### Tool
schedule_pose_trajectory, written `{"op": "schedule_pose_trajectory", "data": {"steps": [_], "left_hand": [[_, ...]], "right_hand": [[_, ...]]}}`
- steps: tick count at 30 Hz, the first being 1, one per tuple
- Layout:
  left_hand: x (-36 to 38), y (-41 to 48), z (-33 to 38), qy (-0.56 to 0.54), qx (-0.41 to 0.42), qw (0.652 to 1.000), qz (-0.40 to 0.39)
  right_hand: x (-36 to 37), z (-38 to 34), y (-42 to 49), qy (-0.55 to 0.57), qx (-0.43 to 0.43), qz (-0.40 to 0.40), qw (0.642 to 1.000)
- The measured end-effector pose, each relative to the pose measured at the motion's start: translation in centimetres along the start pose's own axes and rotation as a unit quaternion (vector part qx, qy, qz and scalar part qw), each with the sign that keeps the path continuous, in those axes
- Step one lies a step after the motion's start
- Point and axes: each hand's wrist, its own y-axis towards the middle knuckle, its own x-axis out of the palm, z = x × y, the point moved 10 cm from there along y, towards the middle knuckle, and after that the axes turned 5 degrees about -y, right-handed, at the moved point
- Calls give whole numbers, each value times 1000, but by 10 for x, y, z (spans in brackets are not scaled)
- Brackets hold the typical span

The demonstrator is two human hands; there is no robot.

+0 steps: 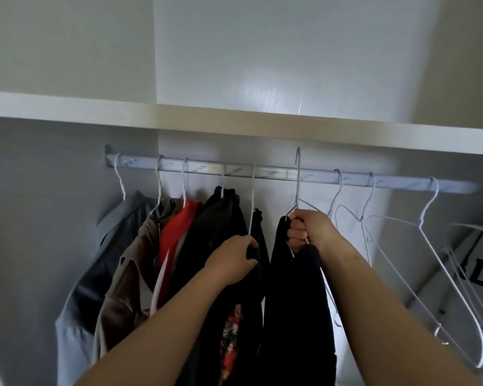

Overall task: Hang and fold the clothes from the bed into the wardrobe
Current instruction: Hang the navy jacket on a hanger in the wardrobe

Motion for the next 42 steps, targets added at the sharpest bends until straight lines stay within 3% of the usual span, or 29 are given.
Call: {"op": "schedule_pose_trajectory", "data": {"steps": [7, 11, 14, 17, 19, 25, 29, 35, 42], "left_hand": [[1, -1, -9, -67, 26, 996, 45], [1, -3, -14, -109, 23, 992, 64], [7, -7, -14, -129, 23, 989, 67], [11, -11, -10, -145, 27, 986, 77], [14, -15, -8, -156, 18, 984, 87], [17, -33, 1, -147, -51, 975, 157], [12, -57, 37, -161, -21, 967, 198], [61, -102, 144, -309, 88, 943, 82], [212, -215, 245, -343, 55, 925, -156]], "right_hand": [[-5, 27, 36, -90, 39, 65, 993], [-17, 23, 42, -189, 12, 107, 976], [-32, 13, 40, -295, -54, 167, 939], [-38, 0, 33, -431, -139, 220, 864], [-42, -1, 23, -456, -172, 242, 839], [-64, 27, -15, -389, -185, 278, 859], [-90, 50, -54, -362, -165, 285, 872], [-163, 67, -144, -266, -142, 338, 892], [-297, 122, -331, -181, -64, 475, 859]]}}
